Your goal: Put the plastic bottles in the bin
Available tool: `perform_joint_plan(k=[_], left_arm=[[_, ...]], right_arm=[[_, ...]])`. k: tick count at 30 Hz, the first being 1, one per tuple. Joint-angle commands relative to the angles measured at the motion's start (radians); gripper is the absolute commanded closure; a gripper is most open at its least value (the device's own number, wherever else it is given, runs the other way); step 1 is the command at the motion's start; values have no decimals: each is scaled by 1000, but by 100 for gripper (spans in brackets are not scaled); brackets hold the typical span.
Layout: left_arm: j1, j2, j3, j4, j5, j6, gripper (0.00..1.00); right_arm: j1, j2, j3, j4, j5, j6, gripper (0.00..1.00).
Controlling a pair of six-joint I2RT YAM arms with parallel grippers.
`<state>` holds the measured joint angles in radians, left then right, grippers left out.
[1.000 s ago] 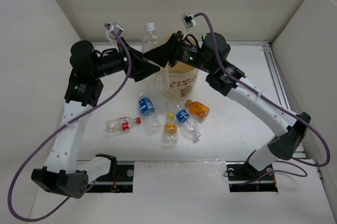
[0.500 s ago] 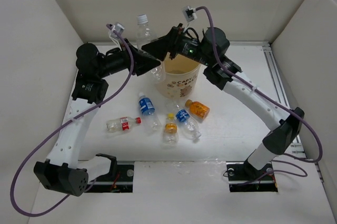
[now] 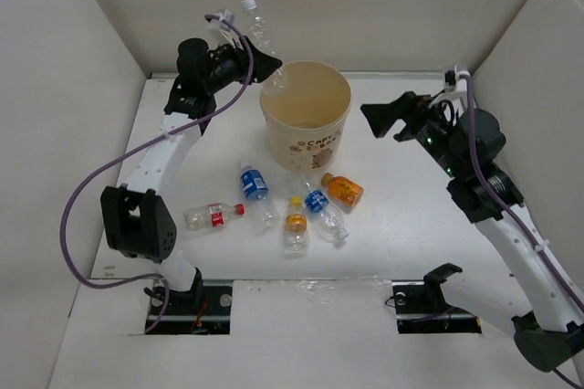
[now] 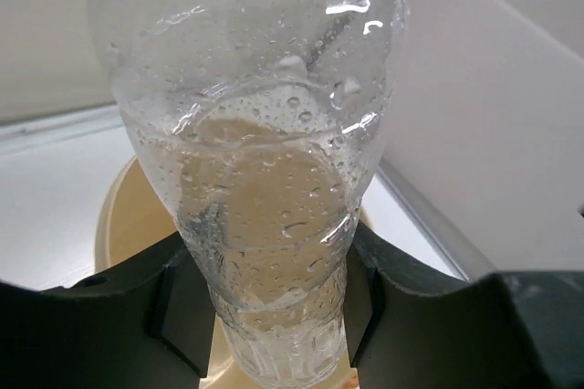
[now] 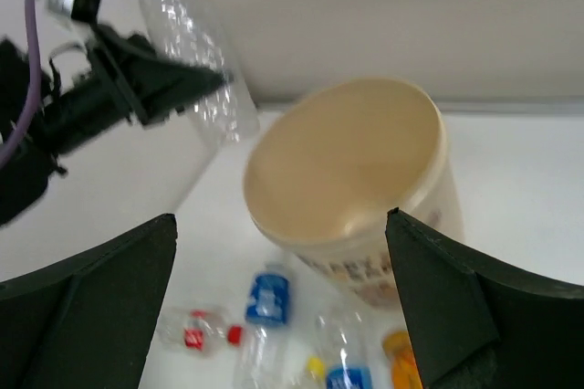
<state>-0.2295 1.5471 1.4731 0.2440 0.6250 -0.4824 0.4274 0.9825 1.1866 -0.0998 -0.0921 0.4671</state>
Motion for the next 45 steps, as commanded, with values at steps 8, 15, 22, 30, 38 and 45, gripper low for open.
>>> perform_joint_plan(k=[8, 15, 22, 30, 38, 45], left_arm=[[-47, 134, 199, 15, -7, 68, 15], [-94, 114, 174, 15, 25, 80, 0], [-103, 15, 174, -104, -47, 82, 0], [-103, -221, 86, -216, -57, 82, 0], [-103, -350, 46, -256, -7, 82, 0], [-103, -395, 55, -301, 28, 102, 0]], right_arm=[[146, -79, -200, -531, 310, -12, 0], [278, 117, -239, -561, 388, 25, 0], [304, 329, -188, -551, 497, 1, 0], [339, 438, -179, -468, 529, -79, 0], [349, 472, -148, -400, 480, -275, 0], [329, 585, -71, -428, 454, -352, 1]])
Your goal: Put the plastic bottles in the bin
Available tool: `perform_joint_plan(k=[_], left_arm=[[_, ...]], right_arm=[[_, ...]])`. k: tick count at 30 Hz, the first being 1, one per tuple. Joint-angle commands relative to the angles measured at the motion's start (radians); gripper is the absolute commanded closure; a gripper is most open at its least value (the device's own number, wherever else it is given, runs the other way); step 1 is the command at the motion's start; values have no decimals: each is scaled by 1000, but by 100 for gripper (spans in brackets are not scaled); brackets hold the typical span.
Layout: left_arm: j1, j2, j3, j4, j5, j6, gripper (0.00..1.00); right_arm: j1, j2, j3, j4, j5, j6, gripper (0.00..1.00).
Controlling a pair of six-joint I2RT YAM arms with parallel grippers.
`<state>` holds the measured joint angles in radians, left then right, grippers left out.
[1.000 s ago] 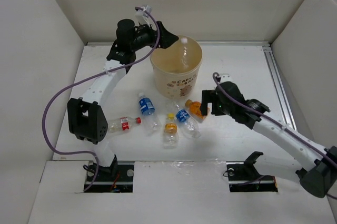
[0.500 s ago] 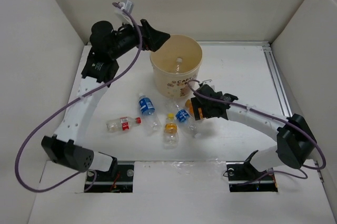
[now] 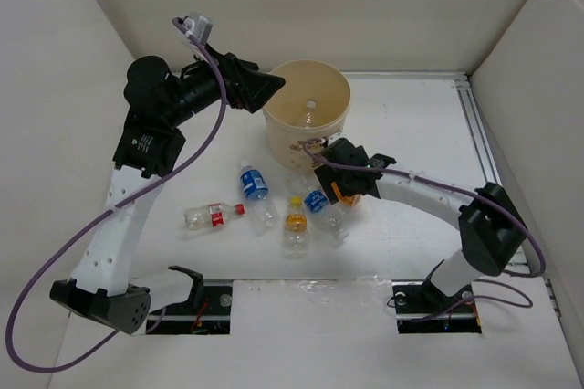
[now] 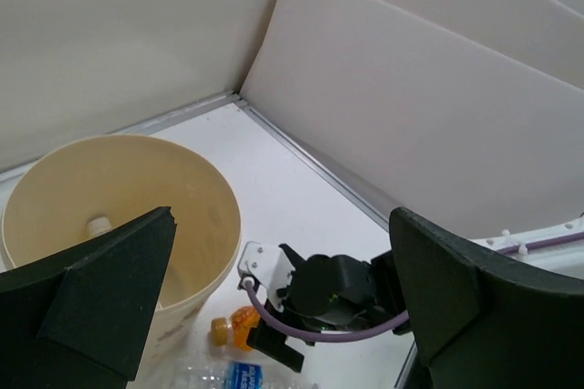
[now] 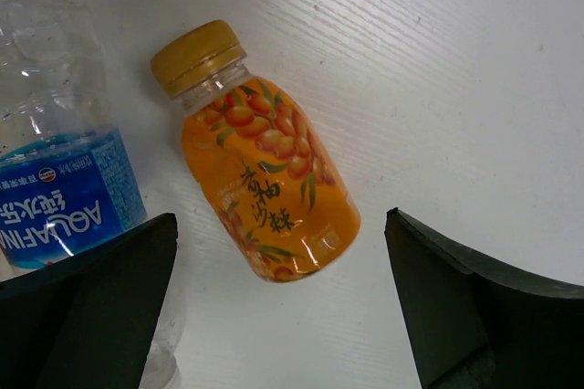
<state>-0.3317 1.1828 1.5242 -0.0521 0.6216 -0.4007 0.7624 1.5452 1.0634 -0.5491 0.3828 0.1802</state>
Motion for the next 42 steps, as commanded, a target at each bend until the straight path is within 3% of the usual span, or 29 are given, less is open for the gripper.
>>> perform_joint_plan(k=[1, 5, 8, 9, 16, 22, 23, 24, 27, 29, 32, 33, 34, 42], left_arm=[[-1, -40, 4, -15, 41, 32, 0], [-1, -60, 4, -25, 41, 52, 0], [-1, -69, 4, -34, 32, 62, 0], [-1, -69, 4, -34, 32, 62, 0], [-1, -78, 4, -46, 21, 71, 0], [-10, -78, 4, -55, 12, 71, 0], [-10, -78, 4, -55, 12, 71, 0], [-10, -78, 4, -55, 12, 71, 0], [-10, -69, 4, -46, 12, 62, 0], [-10, -69, 4, -46, 12, 62, 0], [-10, -69, 4, -46, 12, 62, 0], [-10, -69, 4, -46, 12, 62, 0], [-10, -69, 4, -55, 3, 62, 0], [-10, -60, 4, -65, -17, 71, 0]], right_arm=[[-6, 35, 64, 21, -34, -83, 1], [-15, 96, 75, 12, -55, -104, 3], [-15, 110, 75, 3, -70, -90, 13], [-15, 122, 75, 3, -70, -90, 20], [-15, 150, 95, -31, -107, -81, 41], [21, 127, 116, -101, -82, -41, 50], [32, 113, 116, -101, -82, -41, 66], [32, 113, 116, -101, -82, -32, 76], [32, 101, 116, -101, -77, -22, 75], [32, 119, 116, -110, -88, -22, 67], [32, 151, 125, -121, -88, -22, 67], [43, 161, 138, -121, -88, -22, 88], [43, 161, 138, -121, -73, -22, 100], [61, 127, 138, -196, 45, 91, 100]])
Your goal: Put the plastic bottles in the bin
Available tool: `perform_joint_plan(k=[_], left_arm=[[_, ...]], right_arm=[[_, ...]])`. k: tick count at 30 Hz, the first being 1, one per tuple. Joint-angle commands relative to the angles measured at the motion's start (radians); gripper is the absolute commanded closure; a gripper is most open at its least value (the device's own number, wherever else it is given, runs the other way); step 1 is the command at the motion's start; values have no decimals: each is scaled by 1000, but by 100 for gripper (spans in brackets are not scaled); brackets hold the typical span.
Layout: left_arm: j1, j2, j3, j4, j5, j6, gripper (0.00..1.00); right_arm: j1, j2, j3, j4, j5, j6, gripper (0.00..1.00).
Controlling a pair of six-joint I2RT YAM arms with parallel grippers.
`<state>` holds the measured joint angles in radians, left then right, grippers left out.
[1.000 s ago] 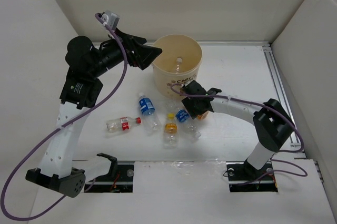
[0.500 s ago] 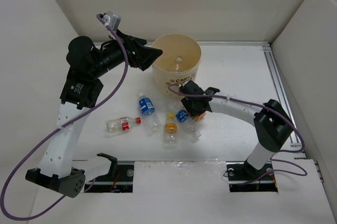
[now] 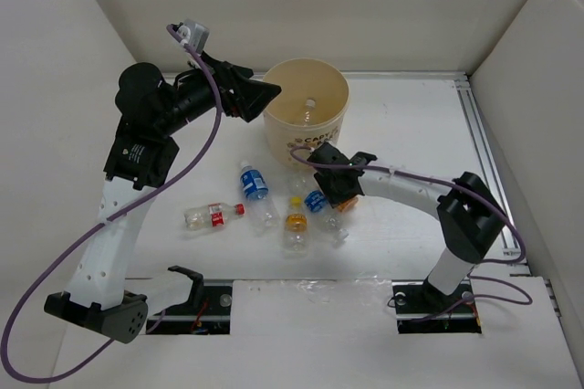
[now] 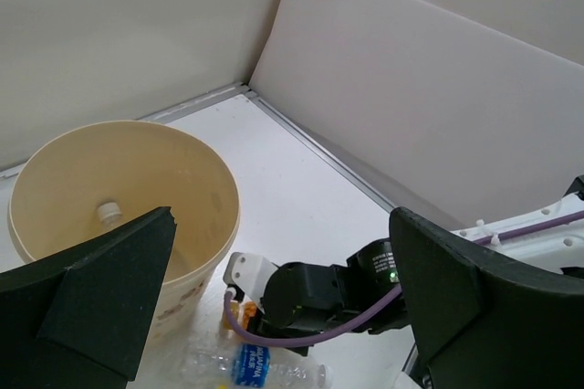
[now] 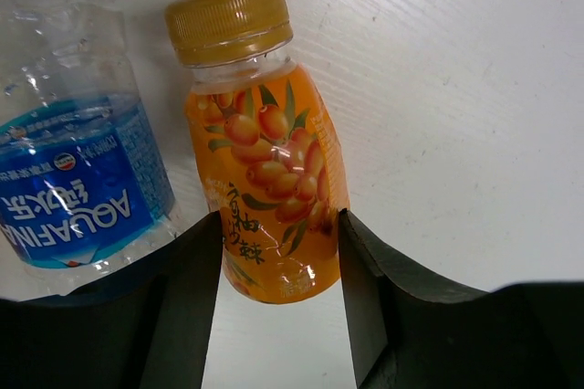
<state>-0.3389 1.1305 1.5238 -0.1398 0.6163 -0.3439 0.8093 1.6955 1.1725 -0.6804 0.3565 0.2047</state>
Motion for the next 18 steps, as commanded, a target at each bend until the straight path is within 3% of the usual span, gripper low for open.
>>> perform_joint_plan(k=[1, 10, 18], left_arm=[[-3, -8, 4, 23, -12, 14, 0], [-3, 12, -25, 66, -3, -17, 0], [-3, 22, -44, 75, -3, -26, 0]], right_arm=[[14, -37, 29, -86, 87, 81, 100], [14, -287, 45, -156, 125, 147, 100], [-18, -355, 64, -117, 40, 87, 100]])
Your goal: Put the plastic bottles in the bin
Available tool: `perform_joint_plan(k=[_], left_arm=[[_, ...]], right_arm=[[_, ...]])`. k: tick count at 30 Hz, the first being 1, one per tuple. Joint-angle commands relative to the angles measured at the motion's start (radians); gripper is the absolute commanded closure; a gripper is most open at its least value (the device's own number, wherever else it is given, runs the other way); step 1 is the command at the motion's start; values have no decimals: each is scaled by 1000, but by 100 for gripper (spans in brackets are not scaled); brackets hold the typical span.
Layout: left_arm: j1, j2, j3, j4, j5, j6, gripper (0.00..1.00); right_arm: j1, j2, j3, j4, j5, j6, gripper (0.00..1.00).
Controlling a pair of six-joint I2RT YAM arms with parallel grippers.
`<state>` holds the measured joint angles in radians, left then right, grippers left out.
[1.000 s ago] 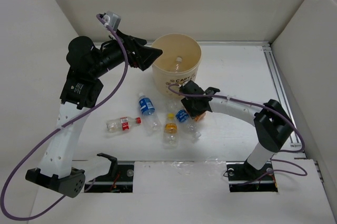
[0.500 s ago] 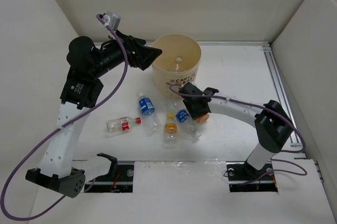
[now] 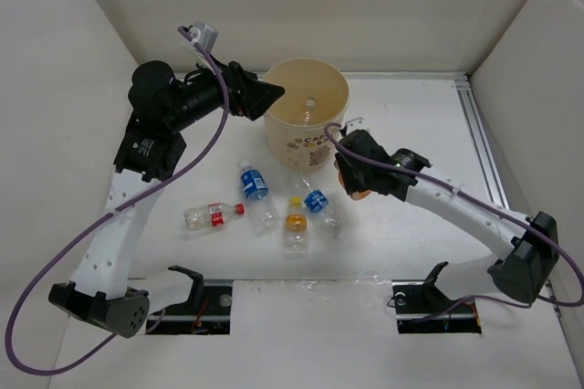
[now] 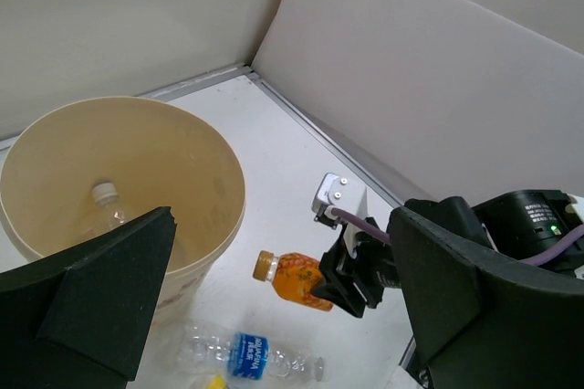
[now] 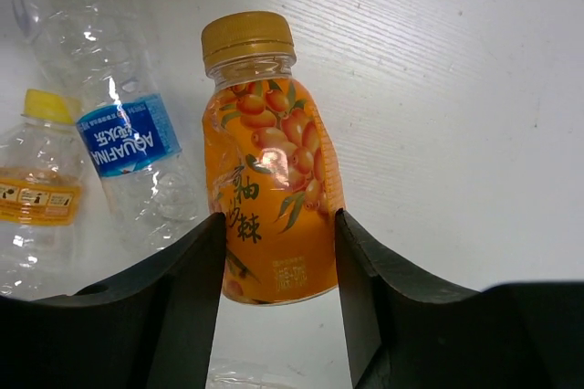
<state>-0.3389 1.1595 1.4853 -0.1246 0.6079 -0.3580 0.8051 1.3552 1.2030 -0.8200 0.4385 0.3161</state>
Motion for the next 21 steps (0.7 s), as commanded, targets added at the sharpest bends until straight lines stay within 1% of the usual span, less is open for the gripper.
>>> perform_joint_plan(k=[1, 6, 10, 12, 13, 17, 19, 20, 21], left_arm=[[-3, -7, -5, 60, 6, -12, 0], [-3, -7, -14, 60, 6, -12, 0], [-3, -7, -14, 60, -3, -12, 0], [-3, -7, -14, 49, -3, -12, 0], [-3, -7, -14, 49, -3, -12, 0], [-3, -26, -23, 40, -13, -2, 0], [-3, -37, -23, 40, -13, -2, 0], [-3, -37, -14, 40, -13, -2, 0], [-3, -37, -14, 40, -13, -2, 0]], right_arm=[[-23, -5, 21, 31, -43, -25, 100], [-56, 80, -39, 70, -61, 0, 100], [-135, 162, -98, 131, -153, 18, 100], [-144, 223, -126, 131, -153, 32, 100], [-159, 238, -126, 131, -185, 50, 100], [-159, 248, -184, 151, -228, 73, 100], [-159, 260, -194, 142, -228, 83, 79], [-149, 260, -194, 142, -228, 93, 64], [-149, 260, -194, 142, -228, 94, 46]])
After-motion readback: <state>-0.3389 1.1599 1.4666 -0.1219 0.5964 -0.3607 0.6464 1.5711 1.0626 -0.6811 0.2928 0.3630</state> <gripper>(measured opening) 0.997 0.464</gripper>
